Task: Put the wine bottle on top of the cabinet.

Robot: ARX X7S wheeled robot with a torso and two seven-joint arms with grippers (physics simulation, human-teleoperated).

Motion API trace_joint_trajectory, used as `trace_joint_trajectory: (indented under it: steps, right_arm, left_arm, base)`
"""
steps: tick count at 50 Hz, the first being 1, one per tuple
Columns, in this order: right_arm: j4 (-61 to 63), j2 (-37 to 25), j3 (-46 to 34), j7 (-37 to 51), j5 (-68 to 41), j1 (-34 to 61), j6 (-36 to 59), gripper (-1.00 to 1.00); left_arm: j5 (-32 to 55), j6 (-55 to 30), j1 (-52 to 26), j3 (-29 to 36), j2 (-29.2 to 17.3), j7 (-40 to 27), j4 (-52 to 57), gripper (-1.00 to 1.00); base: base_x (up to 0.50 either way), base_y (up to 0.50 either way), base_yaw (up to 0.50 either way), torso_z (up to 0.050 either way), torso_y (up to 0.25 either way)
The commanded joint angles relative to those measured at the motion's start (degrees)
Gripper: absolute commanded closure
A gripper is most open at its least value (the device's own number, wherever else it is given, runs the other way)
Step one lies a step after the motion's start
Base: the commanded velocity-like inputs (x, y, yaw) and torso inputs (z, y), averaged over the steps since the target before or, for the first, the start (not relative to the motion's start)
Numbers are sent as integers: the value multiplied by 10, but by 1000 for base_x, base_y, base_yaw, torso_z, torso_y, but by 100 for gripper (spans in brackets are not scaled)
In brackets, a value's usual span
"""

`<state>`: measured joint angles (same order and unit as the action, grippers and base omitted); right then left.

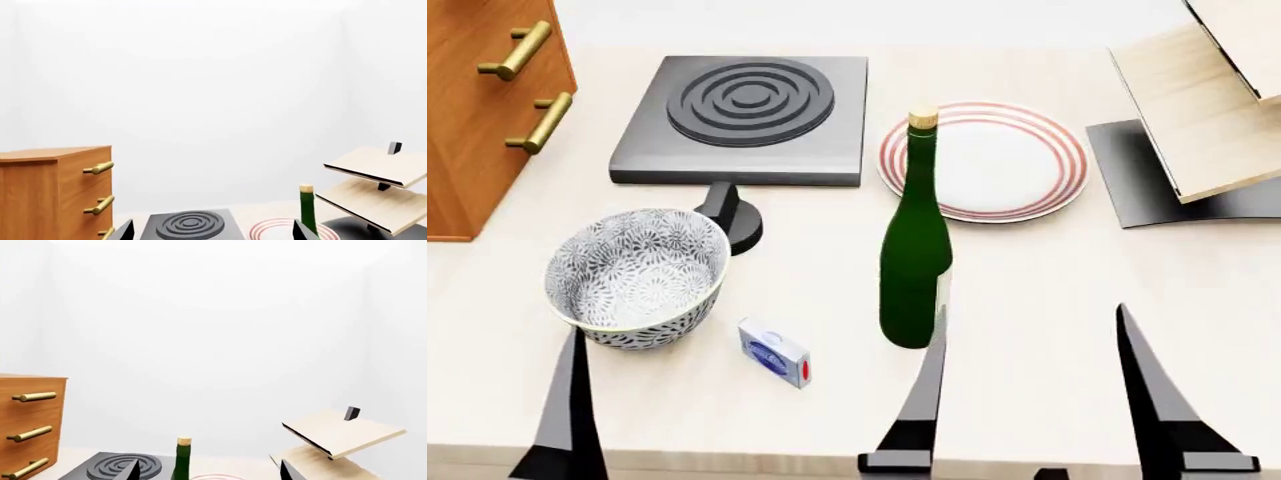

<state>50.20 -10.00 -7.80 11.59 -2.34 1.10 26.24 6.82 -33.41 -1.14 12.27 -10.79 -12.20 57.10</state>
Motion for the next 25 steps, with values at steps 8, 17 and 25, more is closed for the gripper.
trace_joint_trajectory:
  steps: [8,17,25]
  right_arm:
    - [7,-10,-5,6,-7,3,7,-100]
    - [15,-12,-5,10,-13,5,16,-100]
    - [10,-15,-7,13,-15,5,11,-100]
  left_arm:
    - [7,-14,-7,14,-12,-16,14,-100]
    - [19,-25,-12,13,-16,-23,25,-100]
    - [26,-20,-13,16,-22,-30,21,-100]
  base:
    - [204,0,0,0,0]
    - [500,0,0,0,0]
    - [500,0,0,0,0]
